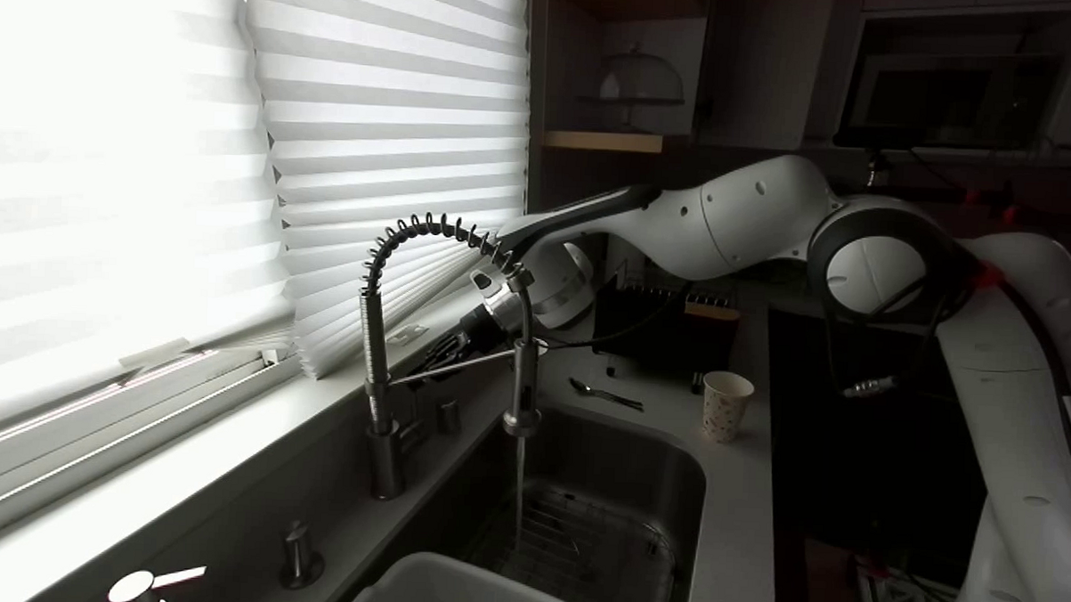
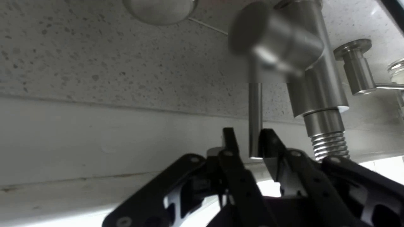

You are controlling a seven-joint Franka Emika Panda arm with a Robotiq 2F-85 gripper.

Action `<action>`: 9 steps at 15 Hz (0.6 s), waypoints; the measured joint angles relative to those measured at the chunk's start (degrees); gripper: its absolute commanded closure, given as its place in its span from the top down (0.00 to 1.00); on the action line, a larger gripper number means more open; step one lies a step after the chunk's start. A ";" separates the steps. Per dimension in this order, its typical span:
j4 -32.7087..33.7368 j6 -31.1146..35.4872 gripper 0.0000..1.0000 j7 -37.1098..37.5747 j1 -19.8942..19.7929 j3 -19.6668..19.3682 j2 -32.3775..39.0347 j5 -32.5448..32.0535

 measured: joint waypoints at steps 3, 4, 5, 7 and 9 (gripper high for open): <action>-0.20 0.00 0.83 0.76 -0.01 -1.28 0.05 -0.58; -0.25 -0.07 0.90 1.37 -0.06 -1.79 0.05 -0.83; -0.30 -0.29 0.99 2.01 -0.09 -2.27 0.02 -1.17; -0.56 -1.11 1.00 3.42 -0.11 -2.95 -0.34 -2.39; -0.89 -2.37 1.00 4.36 -0.17 -3.24 -1.12 -3.33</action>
